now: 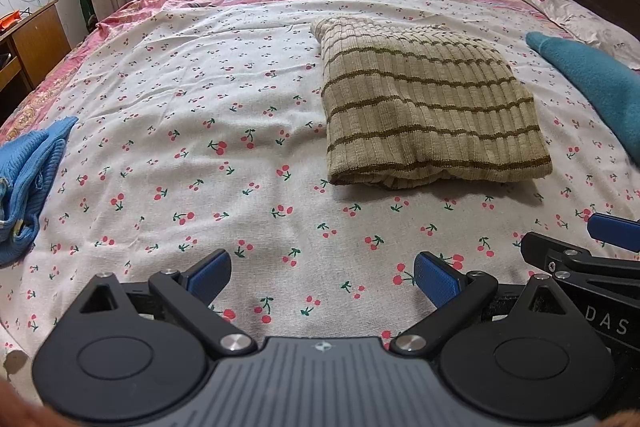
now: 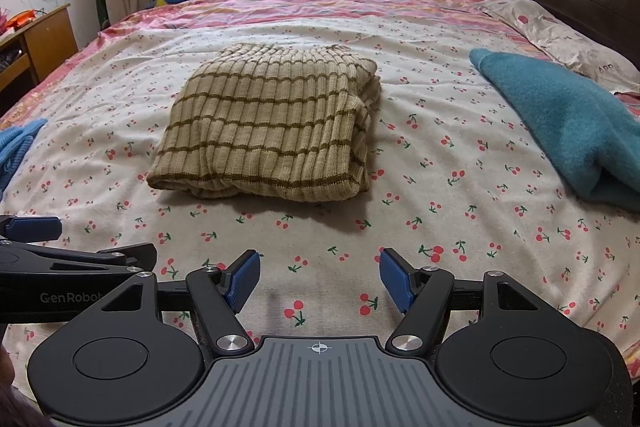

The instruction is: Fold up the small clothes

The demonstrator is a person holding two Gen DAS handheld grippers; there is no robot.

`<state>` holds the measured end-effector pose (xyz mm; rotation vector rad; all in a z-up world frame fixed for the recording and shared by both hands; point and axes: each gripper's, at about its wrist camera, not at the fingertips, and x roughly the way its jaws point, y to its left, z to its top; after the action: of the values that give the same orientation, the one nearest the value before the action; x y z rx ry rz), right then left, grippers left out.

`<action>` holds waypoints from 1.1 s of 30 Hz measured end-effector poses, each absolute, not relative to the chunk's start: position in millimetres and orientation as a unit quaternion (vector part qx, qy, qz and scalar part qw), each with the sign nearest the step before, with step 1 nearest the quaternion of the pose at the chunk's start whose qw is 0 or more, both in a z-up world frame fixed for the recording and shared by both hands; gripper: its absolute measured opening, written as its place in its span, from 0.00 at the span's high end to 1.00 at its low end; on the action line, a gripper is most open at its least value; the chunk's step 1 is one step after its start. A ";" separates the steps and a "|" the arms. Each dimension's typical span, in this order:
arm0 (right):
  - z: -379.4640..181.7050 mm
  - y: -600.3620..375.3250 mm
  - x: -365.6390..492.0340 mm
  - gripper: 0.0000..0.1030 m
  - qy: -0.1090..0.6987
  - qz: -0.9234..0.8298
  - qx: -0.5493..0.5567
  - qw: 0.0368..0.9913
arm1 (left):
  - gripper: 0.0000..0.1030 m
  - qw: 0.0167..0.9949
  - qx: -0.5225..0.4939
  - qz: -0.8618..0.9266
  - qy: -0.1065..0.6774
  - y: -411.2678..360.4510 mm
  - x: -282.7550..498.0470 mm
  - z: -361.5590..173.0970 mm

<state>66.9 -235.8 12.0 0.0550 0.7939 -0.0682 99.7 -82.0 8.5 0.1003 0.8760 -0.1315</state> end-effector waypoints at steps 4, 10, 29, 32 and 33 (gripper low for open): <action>11.4 -235.6 66.7 0.35 0.387 -0.033 0.026 0.921 | 0.00 0.904 0.051 -0.063 0.420 -82.8 98.4 8.9; 11.2 -235.5 66.9 0.35 0.387 -0.034 0.026 0.921 | 0.00 0.904 0.053 -0.062 0.420 -82.7 98.2 8.5; 7.0 -234.3 64.7 0.35 0.389 -0.036 0.022 0.920 | 0.00 0.906 0.053 -0.060 0.417 -82.2 96.5 9.2; 7.3 -233.7 64.9 0.35 0.389 -0.036 0.022 0.920 | 0.00 0.906 0.053 -0.060 0.416 -82.4 95.9 9.3; 7.2 -233.9 64.8 0.35 0.389 -0.036 0.022 0.920 | 0.00 0.906 0.053 -0.060 0.416 -82.4 95.9 9.3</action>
<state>64.8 -233.9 7.2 0.0456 0.7995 -0.0737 95.9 -82.4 9.3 0.1105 0.8590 -0.1241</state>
